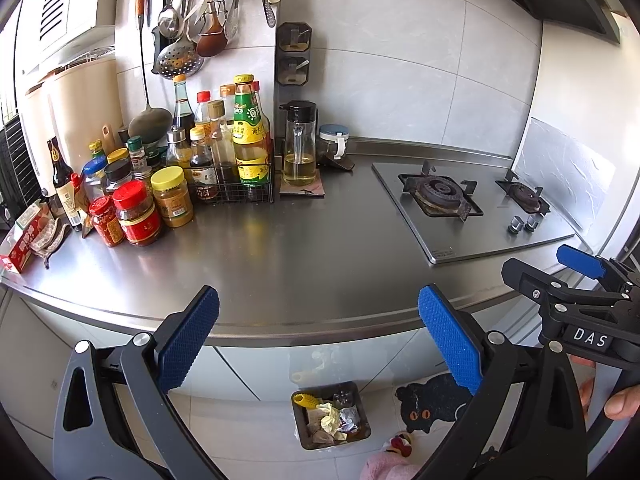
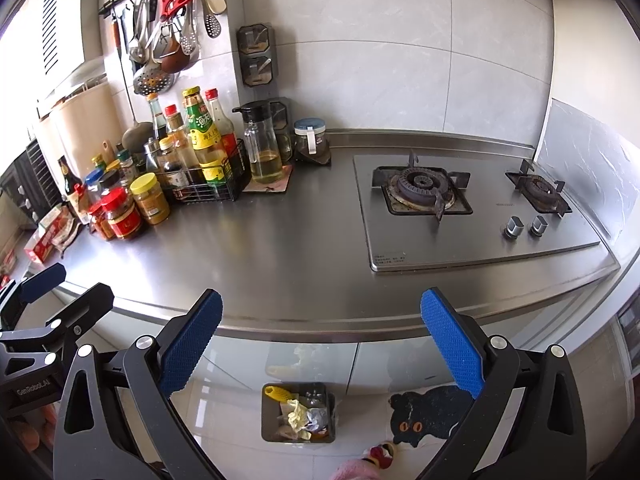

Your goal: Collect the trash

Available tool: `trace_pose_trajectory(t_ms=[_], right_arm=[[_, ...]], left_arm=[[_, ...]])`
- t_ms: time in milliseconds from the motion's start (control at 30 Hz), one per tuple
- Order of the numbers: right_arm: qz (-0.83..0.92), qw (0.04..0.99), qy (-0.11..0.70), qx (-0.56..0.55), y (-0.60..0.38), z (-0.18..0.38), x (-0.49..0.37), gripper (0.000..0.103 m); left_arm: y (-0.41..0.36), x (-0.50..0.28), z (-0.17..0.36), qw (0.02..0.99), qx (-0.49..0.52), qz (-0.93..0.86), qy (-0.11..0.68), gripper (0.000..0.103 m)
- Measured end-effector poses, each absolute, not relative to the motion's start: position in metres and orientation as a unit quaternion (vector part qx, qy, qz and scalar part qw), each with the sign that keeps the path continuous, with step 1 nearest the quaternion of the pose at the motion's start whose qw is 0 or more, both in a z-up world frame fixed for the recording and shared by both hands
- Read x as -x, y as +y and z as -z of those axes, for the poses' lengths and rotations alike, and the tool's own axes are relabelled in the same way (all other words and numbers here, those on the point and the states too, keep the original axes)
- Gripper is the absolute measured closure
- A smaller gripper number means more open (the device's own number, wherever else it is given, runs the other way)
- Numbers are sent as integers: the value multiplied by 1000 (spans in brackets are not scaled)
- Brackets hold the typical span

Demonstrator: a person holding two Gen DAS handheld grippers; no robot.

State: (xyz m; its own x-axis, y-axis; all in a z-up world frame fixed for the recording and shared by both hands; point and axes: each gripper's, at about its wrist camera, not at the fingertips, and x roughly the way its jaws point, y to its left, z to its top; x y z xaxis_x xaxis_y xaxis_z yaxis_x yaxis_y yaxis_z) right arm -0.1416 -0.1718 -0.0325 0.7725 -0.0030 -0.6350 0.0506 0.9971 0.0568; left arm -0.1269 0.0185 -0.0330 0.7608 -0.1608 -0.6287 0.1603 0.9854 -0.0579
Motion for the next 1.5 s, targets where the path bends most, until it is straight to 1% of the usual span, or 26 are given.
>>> trace_pose_trajectory(t_ms=[1500], right_arm=[[14,942,333,-32,-176,28,137,3]], left_arm=[[21,120,36,936,10,70,345,8]])
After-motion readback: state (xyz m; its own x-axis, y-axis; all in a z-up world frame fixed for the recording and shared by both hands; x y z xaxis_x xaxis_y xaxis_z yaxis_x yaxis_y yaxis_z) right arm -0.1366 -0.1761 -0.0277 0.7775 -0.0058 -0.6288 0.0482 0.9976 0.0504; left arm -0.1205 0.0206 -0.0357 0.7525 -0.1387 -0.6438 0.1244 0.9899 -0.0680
